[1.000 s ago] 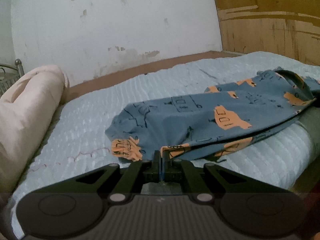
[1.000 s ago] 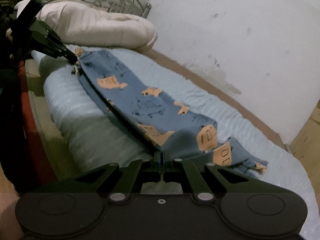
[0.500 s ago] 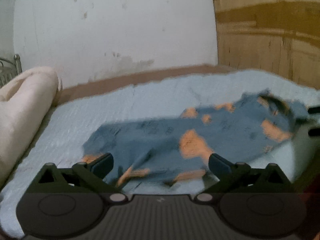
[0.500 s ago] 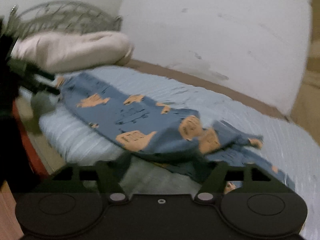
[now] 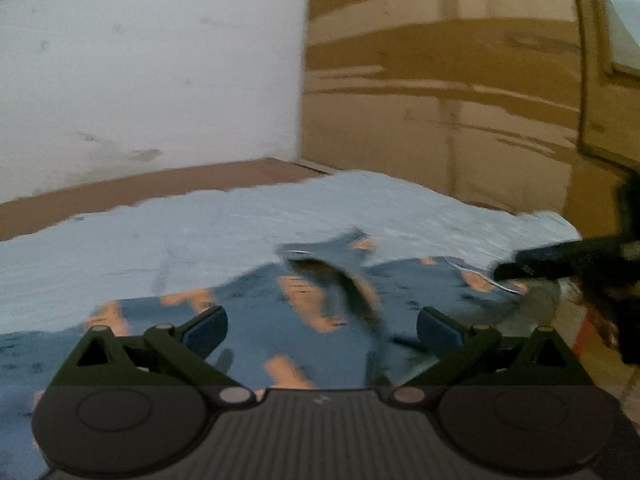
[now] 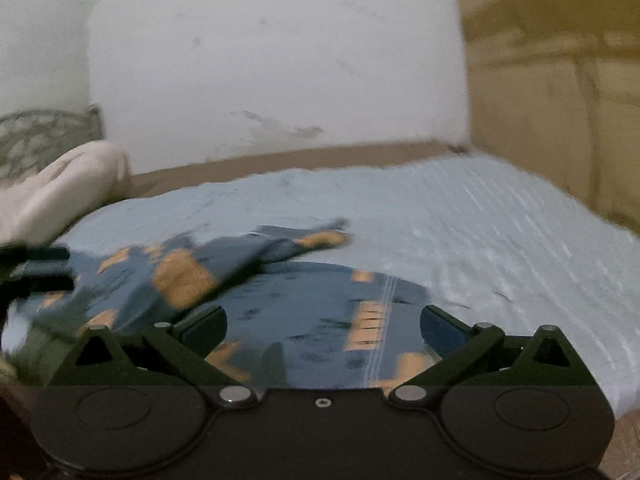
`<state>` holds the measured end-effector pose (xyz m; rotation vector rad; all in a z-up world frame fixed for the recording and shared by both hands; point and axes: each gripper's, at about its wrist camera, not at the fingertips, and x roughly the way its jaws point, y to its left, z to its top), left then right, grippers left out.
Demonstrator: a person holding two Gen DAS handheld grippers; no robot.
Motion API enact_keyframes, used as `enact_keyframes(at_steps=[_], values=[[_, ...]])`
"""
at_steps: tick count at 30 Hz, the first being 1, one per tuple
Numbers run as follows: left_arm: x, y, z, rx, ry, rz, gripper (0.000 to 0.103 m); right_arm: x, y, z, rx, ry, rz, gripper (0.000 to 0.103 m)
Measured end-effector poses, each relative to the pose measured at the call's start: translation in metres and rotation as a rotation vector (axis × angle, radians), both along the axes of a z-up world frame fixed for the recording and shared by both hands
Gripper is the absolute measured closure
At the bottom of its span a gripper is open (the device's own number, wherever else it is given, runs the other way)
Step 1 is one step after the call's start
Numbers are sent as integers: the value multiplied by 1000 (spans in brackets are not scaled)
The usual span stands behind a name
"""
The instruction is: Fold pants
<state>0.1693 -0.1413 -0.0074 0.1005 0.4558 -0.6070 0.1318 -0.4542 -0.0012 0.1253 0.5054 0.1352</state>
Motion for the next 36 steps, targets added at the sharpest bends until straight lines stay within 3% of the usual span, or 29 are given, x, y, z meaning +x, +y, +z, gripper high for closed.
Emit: enact_keyframes(at_steps=[4, 8, 12, 14, 16, 18, 23, 25, 29, 34, 36], values=[[9, -27, -8, 29, 25, -16, 13, 36, -44, -9, 144, 120, -25, 9], [17, -35, -15, 39, 78, -4, 34, 57, -59, -19, 212, 194, -30, 42], [23, -33, -19, 32, 125, -2, 59, 62, -53, -24, 178, 212, -26, 68], [25, -34, -22, 37, 151, -8, 83, 60, -52, -23, 167, 205, -22, 81], [26, -34, -24, 26, 174, -11, 91, 63, -47, -20, 139, 194, -8, 88], [27, -34, -24, -3, 187, -19, 98, 63, -36, -12, 45, 170, 15, 97], [21, -36, -19, 3, 141, -25, 102, 67, -12, 14, -299, 53, 24, 97], [19, -38, -16, 6, 131, -34, 102, 75, -9, 18, -392, 31, 32, 97], [20, -42, -18, 14, 133, -43, 102, 97, -11, 3, -464, 82, 54, 96], [18, -47, -23, 27, 133, -53, 102, 109, -16, -26, -445, 158, 58, 93], [19, -47, -24, 24, 138, -52, 102, 108, -19, -28, -440, 156, 51, 76]])
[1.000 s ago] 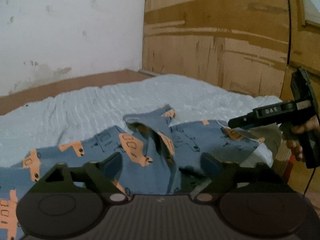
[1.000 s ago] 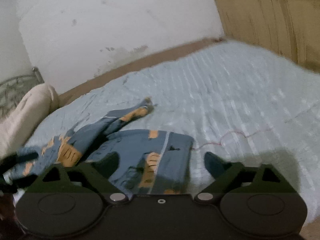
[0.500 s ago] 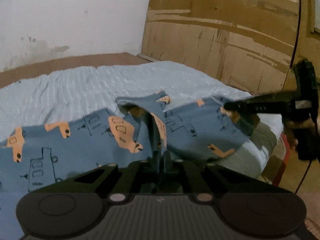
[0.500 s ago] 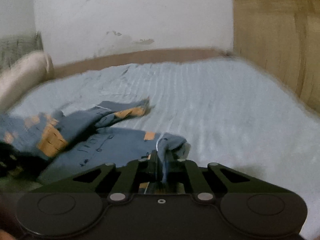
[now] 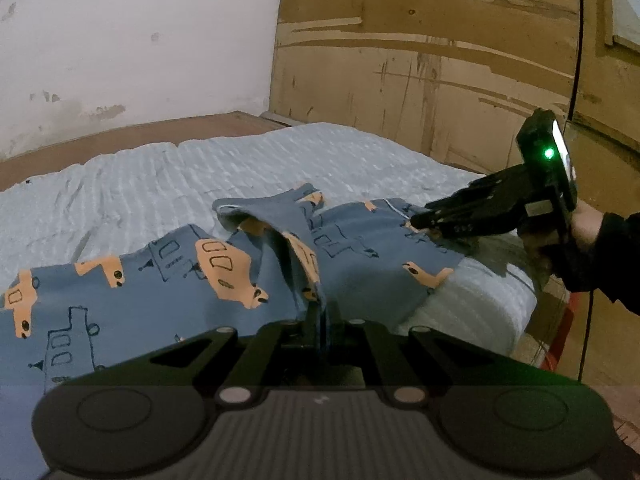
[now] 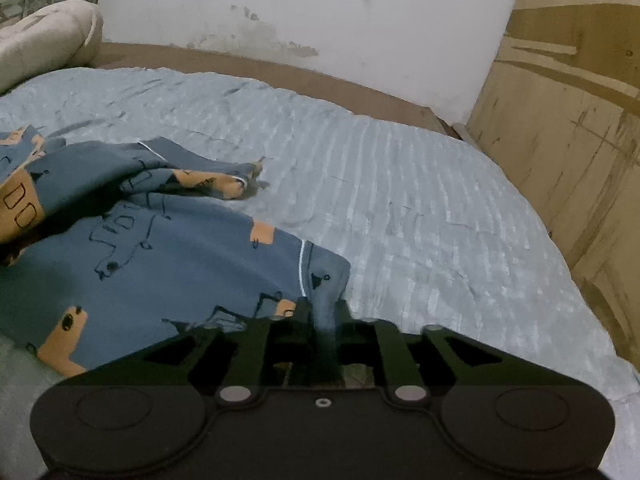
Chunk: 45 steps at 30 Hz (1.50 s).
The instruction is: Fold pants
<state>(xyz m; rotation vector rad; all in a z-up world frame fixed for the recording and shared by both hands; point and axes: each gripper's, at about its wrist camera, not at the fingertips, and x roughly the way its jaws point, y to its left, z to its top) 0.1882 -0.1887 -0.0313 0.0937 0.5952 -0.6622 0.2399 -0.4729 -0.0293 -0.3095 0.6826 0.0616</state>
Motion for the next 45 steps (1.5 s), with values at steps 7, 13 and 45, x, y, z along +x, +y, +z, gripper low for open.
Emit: enact_keyframes(at_steps=[7, 13, 45], values=[[2, 0, -6, -21, 20, 10, 102, 4, 3, 33, 67, -36, 8, 35], [3, 0, -10, -32, 37, 22, 102, 40, 56, 54, 130, -20, 142, 26], [-23, -23, 6, 132, -121, -21, 103, -27, 21, 74, 264, -101, -1, 103]])
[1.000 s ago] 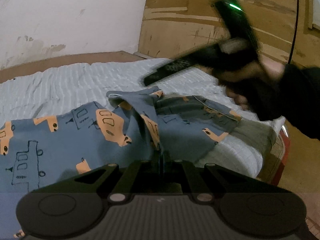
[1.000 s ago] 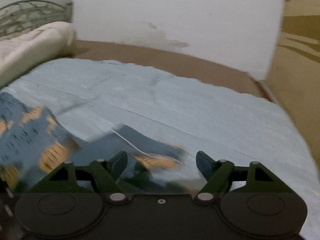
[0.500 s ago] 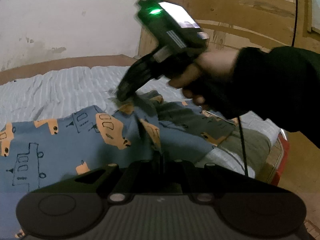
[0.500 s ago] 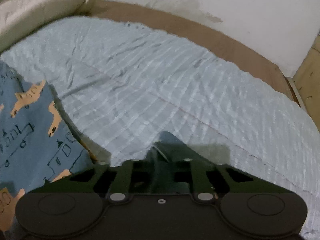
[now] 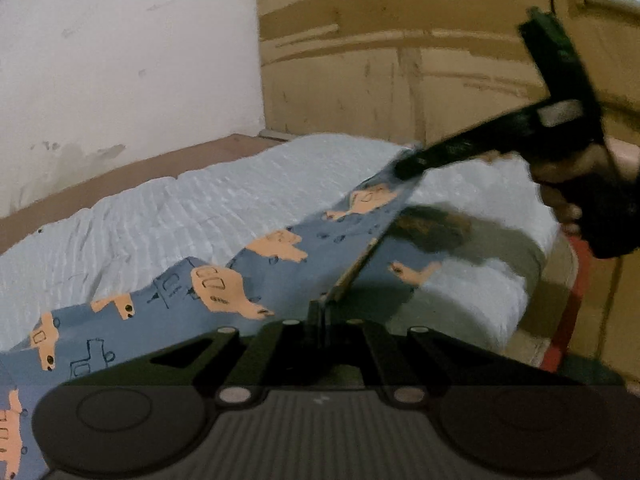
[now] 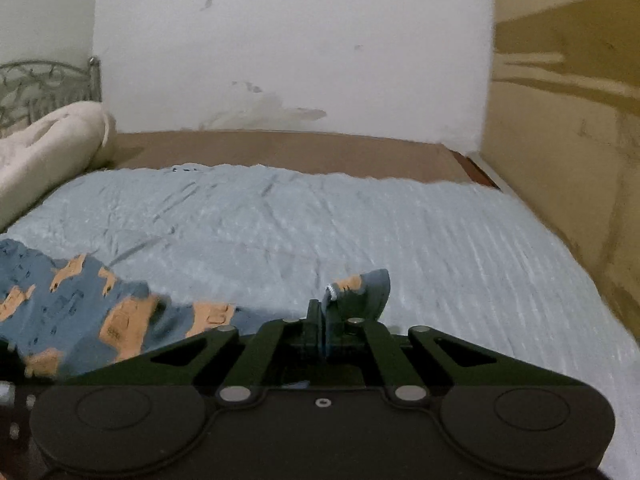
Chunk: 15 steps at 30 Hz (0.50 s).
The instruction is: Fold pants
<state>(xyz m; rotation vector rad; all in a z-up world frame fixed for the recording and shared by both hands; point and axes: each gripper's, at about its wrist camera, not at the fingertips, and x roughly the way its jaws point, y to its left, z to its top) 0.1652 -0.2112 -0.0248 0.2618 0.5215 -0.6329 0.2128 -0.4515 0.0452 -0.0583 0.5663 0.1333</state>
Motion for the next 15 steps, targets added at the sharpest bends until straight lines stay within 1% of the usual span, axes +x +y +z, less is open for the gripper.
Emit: enact_keyframes(at_steps=[4, 6, 8, 10, 12, 15], values=[[-5, -2, -11, 50, 12, -16, 103, -33, -16, -27, 48, 38, -35, 103], [-6, -4, -13, 65, 17, -17, 103, -41, -18, -41, 77, 53, -52, 103], [-6, -6, -15, 79, 15, -18, 103, -45, -22, -52, 128, 65, -66, 103], [-5, -5, -16, 84, 17, -18, 103, -48, -29, -60, 197, 73, -72, 93], [-6, -4, -16, 85, 22, -16, 103, -47, -34, -64, 266, 70, -76, 76], [-3, -6, -16, 89, 27, -10, 103, -44, -42, -66, 343, 54, -79, 72]])
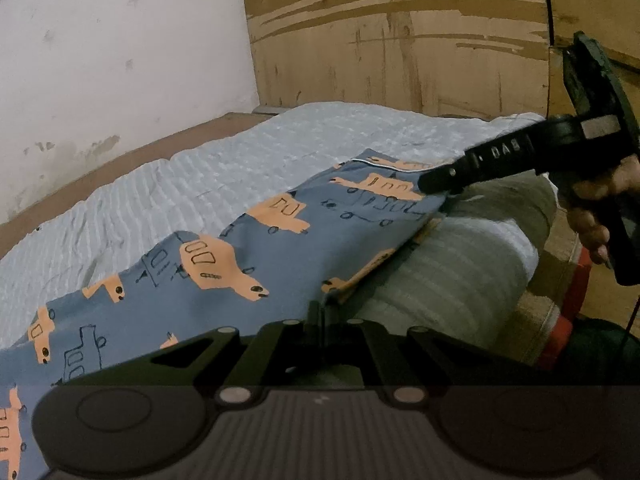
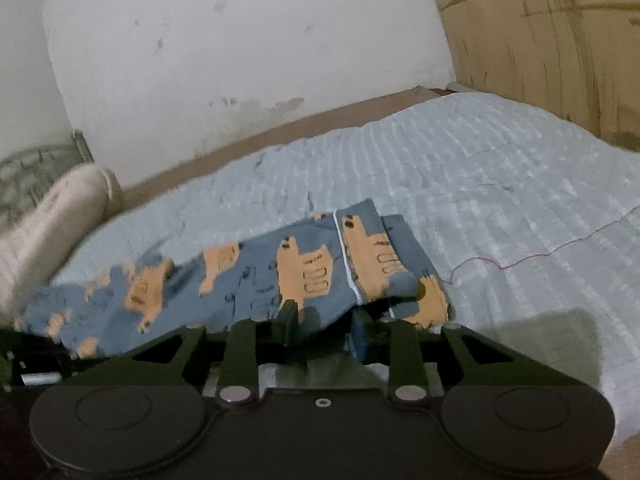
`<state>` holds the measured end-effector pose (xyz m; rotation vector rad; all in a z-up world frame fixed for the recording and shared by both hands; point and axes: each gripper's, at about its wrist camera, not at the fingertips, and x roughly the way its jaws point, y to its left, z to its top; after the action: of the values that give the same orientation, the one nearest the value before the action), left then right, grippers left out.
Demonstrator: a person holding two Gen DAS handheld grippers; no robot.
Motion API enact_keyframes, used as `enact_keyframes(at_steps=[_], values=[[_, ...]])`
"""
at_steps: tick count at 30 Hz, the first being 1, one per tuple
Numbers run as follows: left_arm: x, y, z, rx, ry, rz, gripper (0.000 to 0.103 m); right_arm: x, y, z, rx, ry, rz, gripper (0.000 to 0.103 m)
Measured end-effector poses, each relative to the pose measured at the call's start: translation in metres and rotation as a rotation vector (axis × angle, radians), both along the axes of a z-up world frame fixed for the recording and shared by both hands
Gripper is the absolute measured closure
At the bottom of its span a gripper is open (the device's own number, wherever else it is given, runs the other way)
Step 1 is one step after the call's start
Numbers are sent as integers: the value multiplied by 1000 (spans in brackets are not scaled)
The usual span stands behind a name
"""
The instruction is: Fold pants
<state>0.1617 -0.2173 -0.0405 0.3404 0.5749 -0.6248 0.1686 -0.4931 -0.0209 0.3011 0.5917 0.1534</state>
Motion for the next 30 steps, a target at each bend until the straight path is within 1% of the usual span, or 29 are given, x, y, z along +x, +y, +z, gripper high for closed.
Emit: enact_keyframes(at_steps=[2, 8, 9, 10, 11, 12, 15, 18, 20, 23, 24, 27, 28, 29, 30], values=[[1, -2, 0, 4, -1, 2, 103, 6, -6, -1, 44, -6, -22, 71], [2, -4, -2, 18, -4, 2, 103, 28, -27, -9, 176, 12, -91, 72], [1, -4, -2, 16, -7, 5, 103, 30, -28, -10, 186, 17, -94, 79], [1, -4, -1, 10, -10, 8, 103, 31, -27, -10, 171, 20, -101, 86], [1, -4, 0, 3, -13, 13, 103, 32, -24, -8, 137, 15, -107, 95], [0, -3, 1, -3, -18, 17, 103, 31, -23, -6, 109, 1, -104, 96], [-1, -4, 3, -17, -26, 15, 103, 22, -17, 4, 42, -58, -119, 97], [0, -8, -1, -2, -23, 7, 103, 11, -10, 10, -49, -102, -145, 97], [1, -10, -4, 9, -19, 12, 102, 12, -11, 5, -77, -79, -148, 96], [2, -10, -5, 0, -8, 14, 100, 18, -12, -9, -101, -26, -146, 93], [2, -9, -5, -3, -6, 15, 100, 18, -12, -12, -103, -23, -147, 92], [2, -8, -3, -7, -7, 14, 86, 17, -11, -14, -111, -32, -153, 87], [2, -7, -3, -10, -8, 17, 73, 16, -9, -14, -126, -36, -150, 85], [2, -6, -2, -15, -5, 22, 53, 15, -9, -13, -151, -40, -150, 75], [3, -5, -1, -25, 3, 30, 45, 16, -4, -12, -193, -44, -160, 59]])
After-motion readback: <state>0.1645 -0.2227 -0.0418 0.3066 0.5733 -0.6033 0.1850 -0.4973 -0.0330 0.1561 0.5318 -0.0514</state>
